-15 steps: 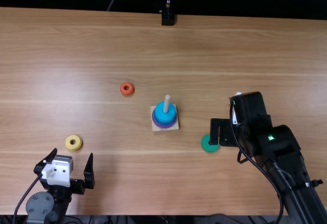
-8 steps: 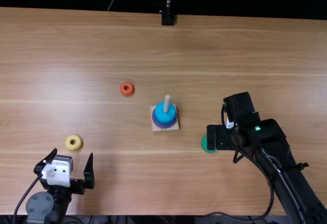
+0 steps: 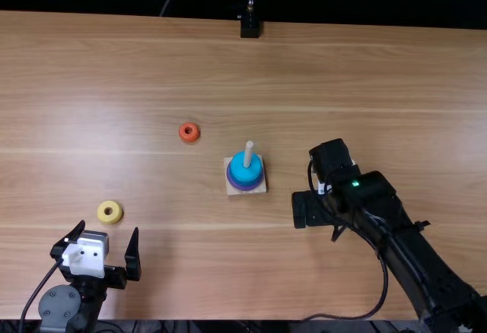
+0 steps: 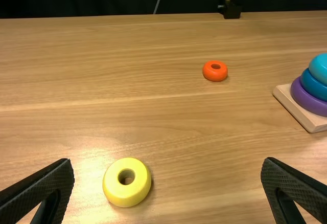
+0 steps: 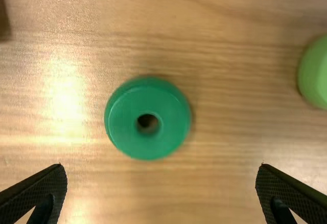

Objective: Build the Hanoi tower: stack the rings onto the peg from bottom to top in this color order: purple, dark blue, light blue, dark green, light green, yellow, orange.

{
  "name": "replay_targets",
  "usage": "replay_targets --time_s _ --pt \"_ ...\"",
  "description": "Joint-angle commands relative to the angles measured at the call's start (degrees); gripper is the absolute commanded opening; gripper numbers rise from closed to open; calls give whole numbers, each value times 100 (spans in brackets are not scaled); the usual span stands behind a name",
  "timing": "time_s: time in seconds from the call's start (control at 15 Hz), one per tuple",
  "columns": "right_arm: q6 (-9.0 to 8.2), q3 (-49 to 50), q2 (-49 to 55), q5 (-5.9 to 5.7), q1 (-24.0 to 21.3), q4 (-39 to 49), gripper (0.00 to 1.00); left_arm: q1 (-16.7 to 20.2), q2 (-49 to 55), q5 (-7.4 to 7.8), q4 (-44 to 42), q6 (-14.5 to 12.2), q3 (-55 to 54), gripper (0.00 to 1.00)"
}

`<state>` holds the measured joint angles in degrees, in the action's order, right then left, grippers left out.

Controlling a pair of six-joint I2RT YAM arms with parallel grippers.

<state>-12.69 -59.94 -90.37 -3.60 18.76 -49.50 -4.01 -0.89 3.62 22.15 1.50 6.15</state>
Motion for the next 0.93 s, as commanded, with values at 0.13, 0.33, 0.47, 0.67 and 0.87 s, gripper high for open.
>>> replay_targets --time_s 0.13,0.33,0.47,0.67,0.87 --pt "-18 132 -411 11 84 387 100 32 89 123 422 -86 -615 100" --pt "-28 141 -702 1 84 587 100 32 89 123 422 -86 -615 100" --pt "-71 150 -798 1 92 587 100 32 89 123 422 -86 -615 100" --pt "-92 158 -1000 -10 92 587 100 32 89 123 422 -86 -615 100" --pt "-102 158 -1071 -31 92 587 100 32 89 123 422 -86 -615 100"
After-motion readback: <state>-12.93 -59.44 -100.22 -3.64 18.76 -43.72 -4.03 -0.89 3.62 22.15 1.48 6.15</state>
